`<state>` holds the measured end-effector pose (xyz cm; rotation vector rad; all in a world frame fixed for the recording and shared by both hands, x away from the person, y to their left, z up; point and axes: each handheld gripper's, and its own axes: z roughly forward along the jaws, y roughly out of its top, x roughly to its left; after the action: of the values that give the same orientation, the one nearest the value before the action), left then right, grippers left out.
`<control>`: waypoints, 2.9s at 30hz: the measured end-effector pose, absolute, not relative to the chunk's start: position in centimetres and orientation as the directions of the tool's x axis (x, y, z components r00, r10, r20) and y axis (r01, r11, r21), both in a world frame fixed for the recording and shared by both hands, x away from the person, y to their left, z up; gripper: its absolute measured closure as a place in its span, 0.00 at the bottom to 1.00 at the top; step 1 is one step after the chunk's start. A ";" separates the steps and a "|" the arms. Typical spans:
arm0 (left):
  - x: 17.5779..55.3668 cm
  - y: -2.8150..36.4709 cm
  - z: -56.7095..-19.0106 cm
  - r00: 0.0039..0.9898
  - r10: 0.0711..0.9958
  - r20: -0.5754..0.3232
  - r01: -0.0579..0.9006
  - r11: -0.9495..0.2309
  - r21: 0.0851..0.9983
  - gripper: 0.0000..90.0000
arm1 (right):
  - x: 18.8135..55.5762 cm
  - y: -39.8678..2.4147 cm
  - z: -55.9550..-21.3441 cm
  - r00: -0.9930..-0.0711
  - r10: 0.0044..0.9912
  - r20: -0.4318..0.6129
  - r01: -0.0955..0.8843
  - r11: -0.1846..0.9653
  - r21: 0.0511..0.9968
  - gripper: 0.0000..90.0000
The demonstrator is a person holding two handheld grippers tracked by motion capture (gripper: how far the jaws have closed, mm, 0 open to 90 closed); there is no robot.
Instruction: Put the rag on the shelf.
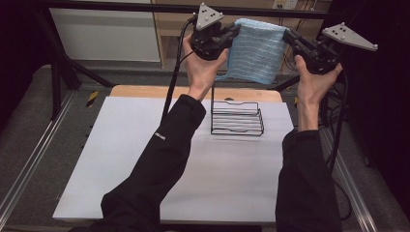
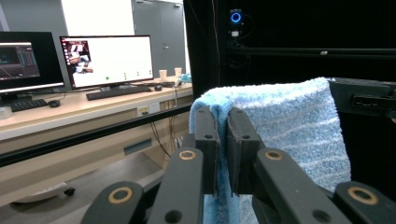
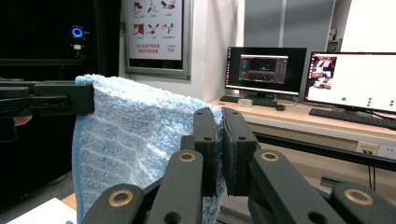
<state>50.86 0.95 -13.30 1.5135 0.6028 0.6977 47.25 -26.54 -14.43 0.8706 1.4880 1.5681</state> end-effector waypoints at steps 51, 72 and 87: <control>50.6 2.8 -22.0 0.718 0.685 0.119 -0.029 -0.142 0.989 0.93 | 48.8 -26.4 -21.0 -0.530 0.844 -0.083 0.045 0.126 0.991 0.94; 48.3 3.1 -23.9 0.763 0.634 0.124 0.035 -0.233 0.972 0.92 | 45.7 -26.4 -22.6 -0.571 0.816 -0.090 0.111 0.185 0.976 0.94; 48.0 3.5 -23.1 0.769 0.632 0.098 0.087 -0.255 0.963 0.86 | 45.2 -26.3 -23.9 -0.593 0.799 -0.100 0.123 0.213 0.969 0.94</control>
<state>48.02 3.52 -23.13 1.7761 0.5610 0.5704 45.21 -26.31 -23.91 0.8522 1.8777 1.4170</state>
